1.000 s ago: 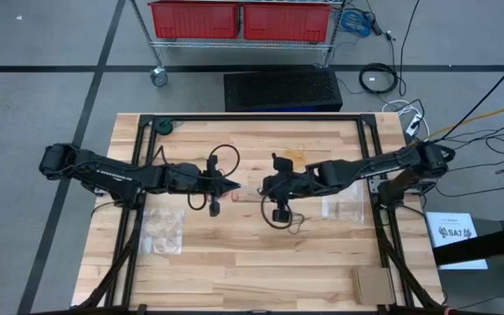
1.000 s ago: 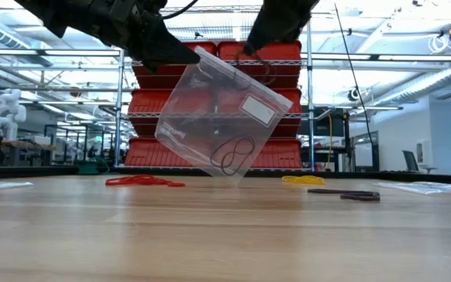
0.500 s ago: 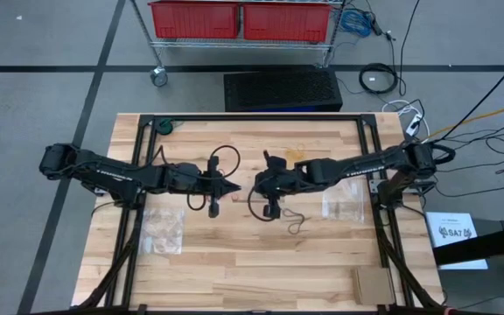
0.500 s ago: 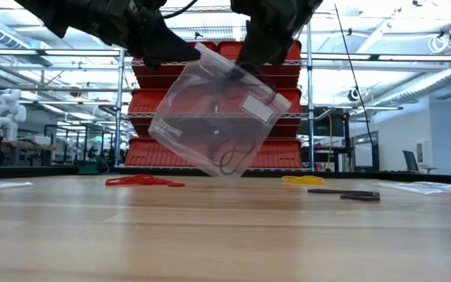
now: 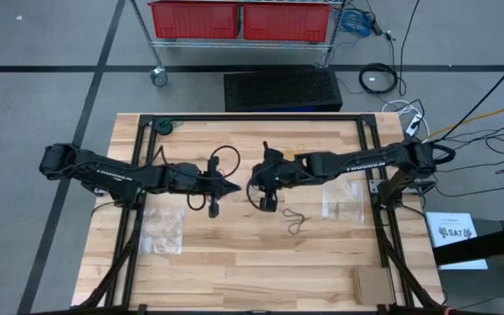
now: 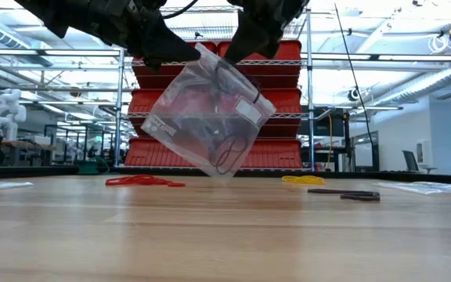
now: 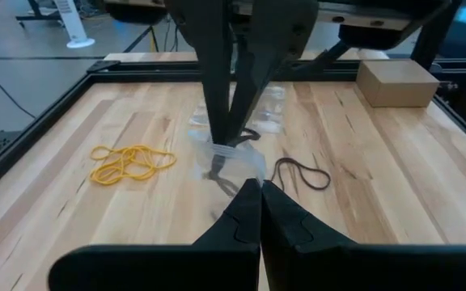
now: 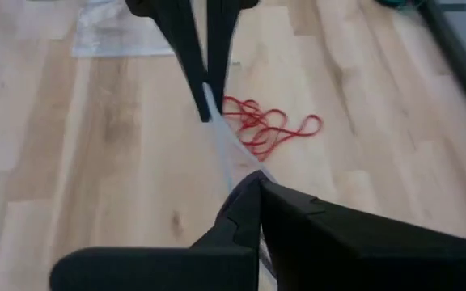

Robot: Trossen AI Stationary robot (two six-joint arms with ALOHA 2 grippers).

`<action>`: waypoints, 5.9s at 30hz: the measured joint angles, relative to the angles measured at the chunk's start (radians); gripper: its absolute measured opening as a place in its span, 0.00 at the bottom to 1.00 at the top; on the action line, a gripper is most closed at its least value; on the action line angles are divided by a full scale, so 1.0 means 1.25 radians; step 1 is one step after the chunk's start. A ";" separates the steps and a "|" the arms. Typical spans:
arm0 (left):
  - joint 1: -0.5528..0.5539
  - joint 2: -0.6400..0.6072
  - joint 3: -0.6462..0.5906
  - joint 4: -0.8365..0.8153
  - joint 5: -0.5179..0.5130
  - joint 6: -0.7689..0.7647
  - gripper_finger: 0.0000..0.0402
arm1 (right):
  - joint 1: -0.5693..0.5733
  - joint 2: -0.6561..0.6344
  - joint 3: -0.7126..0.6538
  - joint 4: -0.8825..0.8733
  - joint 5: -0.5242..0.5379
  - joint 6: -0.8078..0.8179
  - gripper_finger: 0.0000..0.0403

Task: Sort rubber bands
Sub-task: Put the purple rubber band into the top right transparent zip bag

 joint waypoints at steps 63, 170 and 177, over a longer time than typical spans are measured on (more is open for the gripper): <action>0.000 0.000 0.001 -0.003 0.041 0.000 0.00 | -0.004 -0.043 0.145 -0.356 -0.069 0.154 0.42; 0.007 0.000 0.000 -0.020 -0.044 0.014 0.00 | 0.149 -0.033 -0.149 0.069 0.213 0.377 0.00; 0.007 0.000 0.000 -0.020 -0.037 0.013 0.00 | 0.134 -0.033 -0.149 0.082 0.155 0.377 0.02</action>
